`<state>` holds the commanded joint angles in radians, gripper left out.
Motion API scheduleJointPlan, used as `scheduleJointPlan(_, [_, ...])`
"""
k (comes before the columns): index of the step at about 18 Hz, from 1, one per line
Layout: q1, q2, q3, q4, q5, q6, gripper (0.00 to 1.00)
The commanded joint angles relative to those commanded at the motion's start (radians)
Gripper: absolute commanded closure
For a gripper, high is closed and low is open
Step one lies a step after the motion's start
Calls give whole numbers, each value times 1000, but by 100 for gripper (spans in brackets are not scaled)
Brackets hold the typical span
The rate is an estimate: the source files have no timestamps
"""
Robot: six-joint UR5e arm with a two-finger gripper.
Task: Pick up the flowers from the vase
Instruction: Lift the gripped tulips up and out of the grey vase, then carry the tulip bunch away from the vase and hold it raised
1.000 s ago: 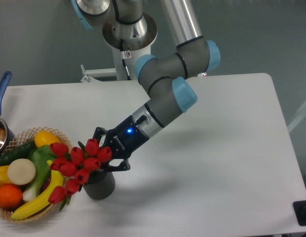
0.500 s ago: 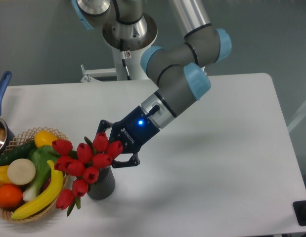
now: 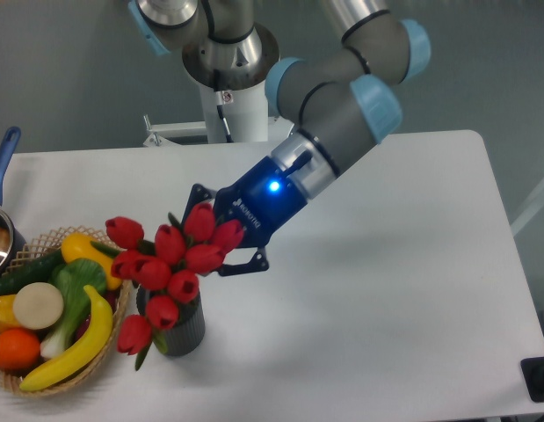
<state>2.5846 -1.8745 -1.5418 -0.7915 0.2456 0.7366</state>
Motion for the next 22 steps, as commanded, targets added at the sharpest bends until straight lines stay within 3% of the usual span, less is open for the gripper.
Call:
scheduleJointPlan(4, [31, -2, 42, 0, -17, -51, 80])
scheduleJointPlan(11, [112, -2, 42, -5, -8, -51, 81])
scheduleJointPlan(13, [140, -2, 42, -8, 3, -49, 86])
scheduleJointPlan(18, [181, -24, 35, -3, 157, -28, 86])
scheduleJointPlan(22, [225, -44, 9, -3, 268, 84, 84])
